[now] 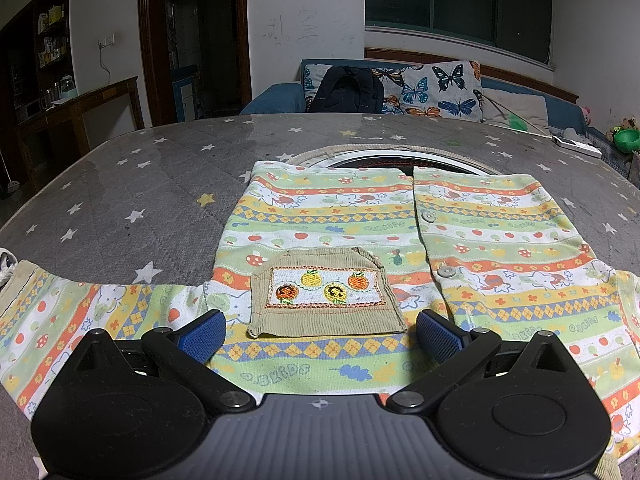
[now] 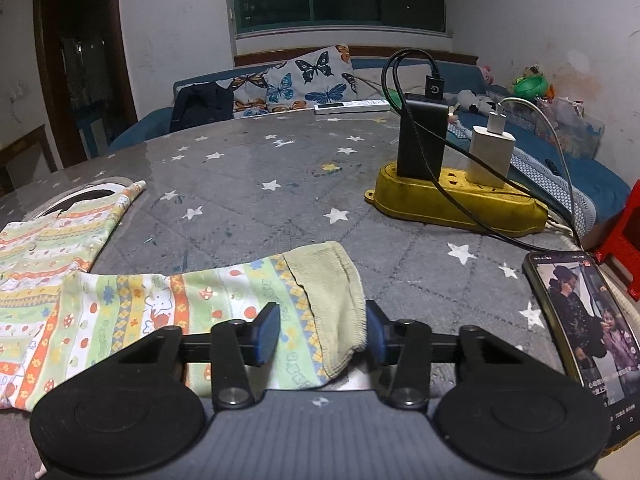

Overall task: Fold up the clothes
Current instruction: 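Reach the right tool to the beige corduroy sleeve cuff and grasp it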

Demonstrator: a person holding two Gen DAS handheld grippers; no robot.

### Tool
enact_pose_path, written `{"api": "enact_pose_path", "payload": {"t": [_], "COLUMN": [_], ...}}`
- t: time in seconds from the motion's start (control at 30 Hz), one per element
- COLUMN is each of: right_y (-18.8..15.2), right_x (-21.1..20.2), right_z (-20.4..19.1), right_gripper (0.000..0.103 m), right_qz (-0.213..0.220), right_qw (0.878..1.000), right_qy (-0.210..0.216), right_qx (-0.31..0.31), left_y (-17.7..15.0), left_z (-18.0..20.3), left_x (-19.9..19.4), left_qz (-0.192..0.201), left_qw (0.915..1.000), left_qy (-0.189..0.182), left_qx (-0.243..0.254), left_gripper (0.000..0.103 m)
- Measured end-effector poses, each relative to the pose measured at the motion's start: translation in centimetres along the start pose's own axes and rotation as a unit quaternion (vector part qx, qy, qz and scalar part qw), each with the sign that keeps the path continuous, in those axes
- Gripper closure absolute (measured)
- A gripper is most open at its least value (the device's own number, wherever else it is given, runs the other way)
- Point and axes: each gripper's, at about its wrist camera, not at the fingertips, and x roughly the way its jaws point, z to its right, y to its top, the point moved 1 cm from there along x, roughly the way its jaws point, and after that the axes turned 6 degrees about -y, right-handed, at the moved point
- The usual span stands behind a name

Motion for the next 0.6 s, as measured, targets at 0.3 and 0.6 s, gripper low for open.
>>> {"api": "enact_pose_path", "payload": {"t": [0.3, 0.6], "right_y": [-0.2, 0.5], "right_x": [-0.7, -2.0], "right_z": [0.8, 0.1], "right_gripper": [0.060, 0.092], "right_qz": [-0.002, 0.007], "right_qw": [1.000, 0.998], "right_qy": [-0.003, 0.057], "right_qx": [0.012, 0.026], "left_y": [0.0, 0.0], "left_z": [0.0, 0.0], "left_x": [0.0, 0.0], "left_qz": [0.000, 0.000], "left_qw": [1.0000, 1.0000], "left_qy": [0.000, 0.000], "left_qx": [0.000, 0.000], "left_gripper": [0.000, 0.000]}}
